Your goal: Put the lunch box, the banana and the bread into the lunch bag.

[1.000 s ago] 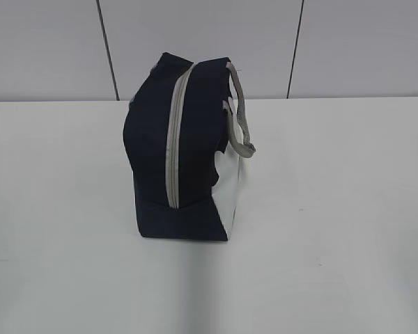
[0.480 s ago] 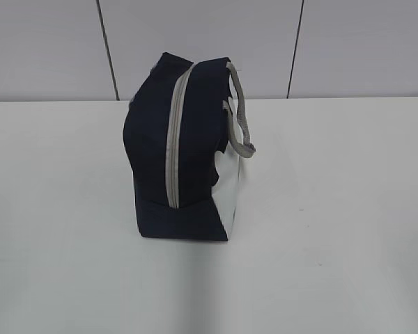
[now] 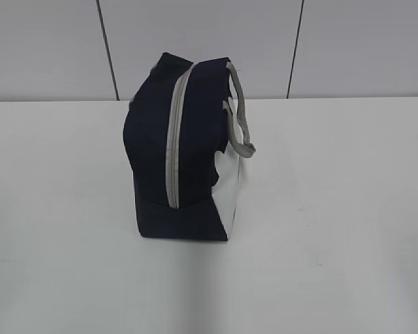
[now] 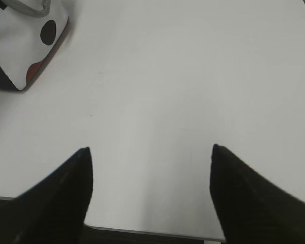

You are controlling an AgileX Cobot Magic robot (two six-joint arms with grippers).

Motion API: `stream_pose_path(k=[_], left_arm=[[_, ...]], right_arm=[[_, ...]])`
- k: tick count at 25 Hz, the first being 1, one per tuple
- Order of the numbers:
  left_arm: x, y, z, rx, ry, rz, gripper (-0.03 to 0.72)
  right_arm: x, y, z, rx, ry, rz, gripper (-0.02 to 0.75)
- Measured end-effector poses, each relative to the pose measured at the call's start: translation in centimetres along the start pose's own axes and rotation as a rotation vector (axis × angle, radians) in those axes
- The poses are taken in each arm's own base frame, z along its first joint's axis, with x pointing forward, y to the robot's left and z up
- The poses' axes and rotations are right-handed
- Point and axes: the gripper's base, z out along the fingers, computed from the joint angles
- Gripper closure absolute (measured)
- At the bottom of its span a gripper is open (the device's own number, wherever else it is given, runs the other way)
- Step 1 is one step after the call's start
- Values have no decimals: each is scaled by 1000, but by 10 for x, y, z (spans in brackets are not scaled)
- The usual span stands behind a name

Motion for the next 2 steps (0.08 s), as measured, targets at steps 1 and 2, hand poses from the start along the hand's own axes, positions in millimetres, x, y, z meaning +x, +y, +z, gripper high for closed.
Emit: stream_pose_path(k=[1, 2], left_arm=[[0, 0, 0, 0, 0, 0, 452], [0, 0, 0, 0, 0, 0, 452]], right_arm=[[0, 0, 0, 0, 0, 0, 206], [0, 0, 0, 0, 0, 0, 207]])
